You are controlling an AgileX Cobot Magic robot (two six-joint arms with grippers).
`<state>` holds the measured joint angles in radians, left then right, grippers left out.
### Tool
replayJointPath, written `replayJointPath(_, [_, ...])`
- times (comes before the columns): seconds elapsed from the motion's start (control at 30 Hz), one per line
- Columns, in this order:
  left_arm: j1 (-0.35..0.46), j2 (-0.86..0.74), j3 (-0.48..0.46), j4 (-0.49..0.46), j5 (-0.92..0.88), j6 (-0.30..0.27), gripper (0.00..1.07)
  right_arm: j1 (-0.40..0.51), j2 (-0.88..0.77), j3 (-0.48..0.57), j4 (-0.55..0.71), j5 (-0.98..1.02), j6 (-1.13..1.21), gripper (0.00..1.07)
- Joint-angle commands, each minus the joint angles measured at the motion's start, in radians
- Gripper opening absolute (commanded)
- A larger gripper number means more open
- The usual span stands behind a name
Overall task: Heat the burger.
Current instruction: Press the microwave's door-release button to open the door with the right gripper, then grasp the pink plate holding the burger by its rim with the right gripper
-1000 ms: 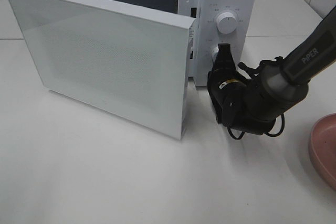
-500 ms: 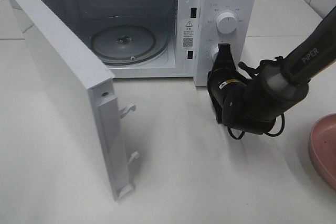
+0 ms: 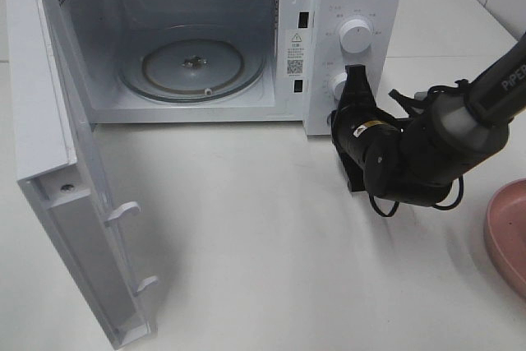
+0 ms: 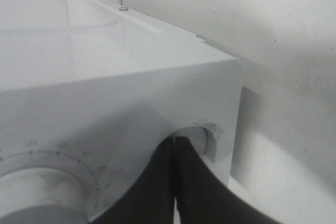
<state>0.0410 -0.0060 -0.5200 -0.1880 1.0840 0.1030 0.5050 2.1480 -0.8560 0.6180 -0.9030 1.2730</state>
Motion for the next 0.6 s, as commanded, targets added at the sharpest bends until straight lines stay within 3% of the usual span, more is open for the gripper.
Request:
replayJointPath(0.03, [-0.002, -0.016, 0.002, -0.001, -0.009, 0.001, 1.0, -0.011, -0.041, 0.016, -0.019, 0.027, -0.03, 0.0])
replayJointPath(0.6, [-0.002, -0.016, 0.002, -0.001, -0.009, 0.001, 1.0, -0.014, -0.254, 0.144, -0.043, 0.307, -0.285, 0.0])
